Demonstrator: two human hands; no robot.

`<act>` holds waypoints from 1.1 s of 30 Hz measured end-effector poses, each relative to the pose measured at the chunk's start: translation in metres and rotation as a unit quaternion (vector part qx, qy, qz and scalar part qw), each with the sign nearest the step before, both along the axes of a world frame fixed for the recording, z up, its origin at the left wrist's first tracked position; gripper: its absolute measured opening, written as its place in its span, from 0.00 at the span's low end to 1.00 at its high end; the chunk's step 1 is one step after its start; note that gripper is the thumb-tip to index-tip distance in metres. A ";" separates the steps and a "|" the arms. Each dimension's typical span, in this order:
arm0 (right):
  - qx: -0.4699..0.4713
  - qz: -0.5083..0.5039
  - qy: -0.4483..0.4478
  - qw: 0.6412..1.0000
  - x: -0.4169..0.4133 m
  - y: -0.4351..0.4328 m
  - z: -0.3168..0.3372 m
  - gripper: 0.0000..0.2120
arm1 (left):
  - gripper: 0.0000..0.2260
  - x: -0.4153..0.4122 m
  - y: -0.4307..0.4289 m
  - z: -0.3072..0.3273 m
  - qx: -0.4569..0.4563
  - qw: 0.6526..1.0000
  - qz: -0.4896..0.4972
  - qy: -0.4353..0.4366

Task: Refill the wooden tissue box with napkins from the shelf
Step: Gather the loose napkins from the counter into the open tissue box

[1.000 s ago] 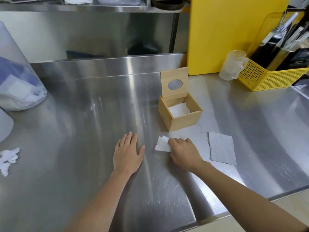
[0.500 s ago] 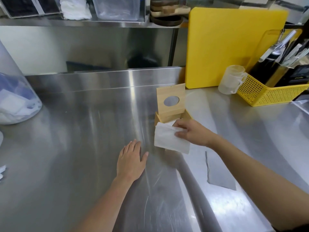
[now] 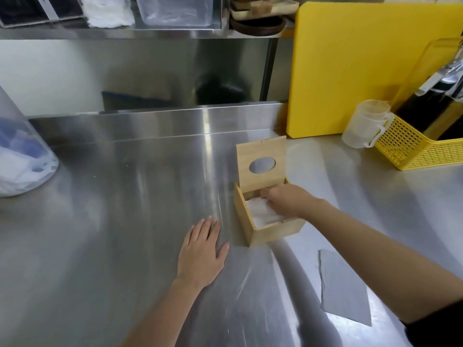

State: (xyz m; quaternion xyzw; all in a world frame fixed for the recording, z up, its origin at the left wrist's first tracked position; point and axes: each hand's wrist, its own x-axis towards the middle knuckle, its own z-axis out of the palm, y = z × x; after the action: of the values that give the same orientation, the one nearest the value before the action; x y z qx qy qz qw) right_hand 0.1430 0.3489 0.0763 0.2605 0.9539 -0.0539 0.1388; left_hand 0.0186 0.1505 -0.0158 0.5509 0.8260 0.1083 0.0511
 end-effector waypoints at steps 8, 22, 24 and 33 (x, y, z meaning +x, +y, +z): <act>0.092 0.053 -0.039 0.994 -0.005 0.000 -0.009 0.10 | 0.25 0.000 -0.002 -0.003 0.021 1.000 -0.002 0.016; -0.015 0.008 -0.148 0.989 -0.010 -0.009 0.007 0.09 | 0.26 0.014 -0.011 0.003 -0.007 1.000 0.013 -0.008; -0.039 0.006 -0.175 0.984 -0.015 -0.008 0.002 0.13 | 0.28 0.019 -0.017 0.002 -0.014 1.000 0.016 -0.003; -0.091 -0.042 -0.059 0.993 -0.005 -0.012 0.010 0.14 | 0.29 0.034 -0.032 0.000 -0.031 0.999 0.006 0.011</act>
State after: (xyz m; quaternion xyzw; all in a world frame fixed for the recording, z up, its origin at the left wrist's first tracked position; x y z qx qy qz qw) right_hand 0.1381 0.3374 0.0861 0.2898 0.9234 -0.1304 0.2153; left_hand 0.0527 0.1180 -0.0153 0.5450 0.8329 0.0767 0.0587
